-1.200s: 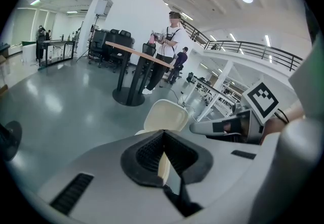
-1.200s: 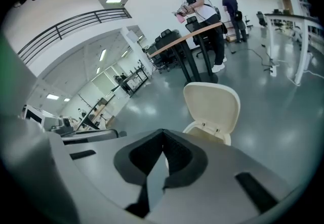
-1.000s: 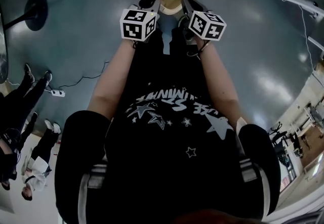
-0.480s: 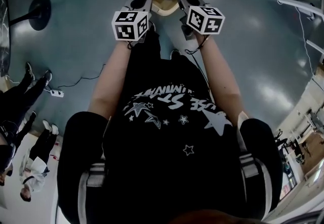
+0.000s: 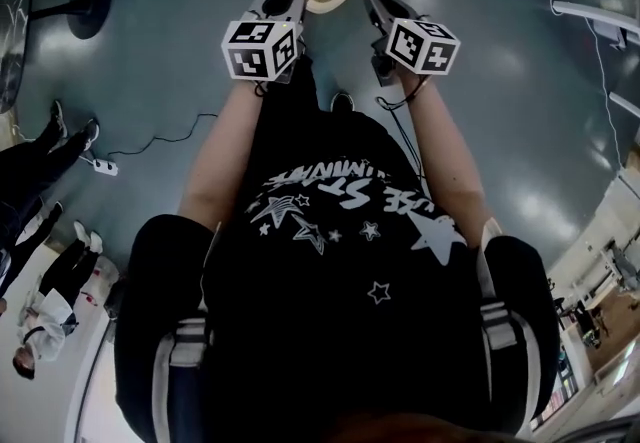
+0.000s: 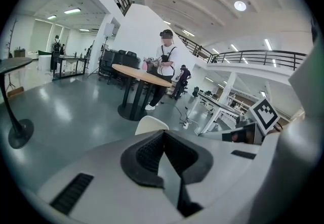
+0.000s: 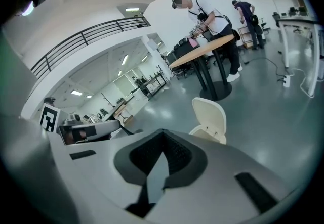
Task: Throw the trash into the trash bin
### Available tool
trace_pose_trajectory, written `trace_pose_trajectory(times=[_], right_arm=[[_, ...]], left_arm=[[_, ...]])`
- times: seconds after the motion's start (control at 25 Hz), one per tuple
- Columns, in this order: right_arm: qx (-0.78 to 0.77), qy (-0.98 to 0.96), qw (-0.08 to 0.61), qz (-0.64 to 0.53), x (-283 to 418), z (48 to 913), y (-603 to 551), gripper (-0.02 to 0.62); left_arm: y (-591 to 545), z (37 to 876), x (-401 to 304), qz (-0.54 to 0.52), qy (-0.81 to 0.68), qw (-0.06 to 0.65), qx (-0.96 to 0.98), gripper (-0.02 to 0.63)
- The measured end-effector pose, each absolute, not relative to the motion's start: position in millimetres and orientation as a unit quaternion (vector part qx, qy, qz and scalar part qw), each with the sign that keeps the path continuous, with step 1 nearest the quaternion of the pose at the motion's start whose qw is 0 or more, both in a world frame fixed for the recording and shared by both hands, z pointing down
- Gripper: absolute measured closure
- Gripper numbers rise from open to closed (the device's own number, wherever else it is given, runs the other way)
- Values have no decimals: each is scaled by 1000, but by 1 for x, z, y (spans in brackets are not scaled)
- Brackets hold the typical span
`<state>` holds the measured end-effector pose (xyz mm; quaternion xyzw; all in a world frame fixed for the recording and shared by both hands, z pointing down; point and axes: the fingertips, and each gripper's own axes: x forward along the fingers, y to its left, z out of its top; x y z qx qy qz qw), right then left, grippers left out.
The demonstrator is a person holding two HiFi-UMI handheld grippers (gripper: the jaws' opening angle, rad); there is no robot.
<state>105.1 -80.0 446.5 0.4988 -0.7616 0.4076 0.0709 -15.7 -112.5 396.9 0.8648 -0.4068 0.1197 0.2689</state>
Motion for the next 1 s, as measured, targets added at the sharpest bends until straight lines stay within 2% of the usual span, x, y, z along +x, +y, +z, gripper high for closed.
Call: trace_pose_trajectory(times=[0.52,0.72,1.0], right_arm=[[458,-803,39,379,117,404,23,589],[431,-819,29,378,93,388,78,589],[431,-822,13,371,84,372,87,589]], left_arm=[[-7,364,-10,82,-435,246,862,595],[53,354,-30,70,-439,235,864,595],[74,340,-48,61,-448,231,862,595]])
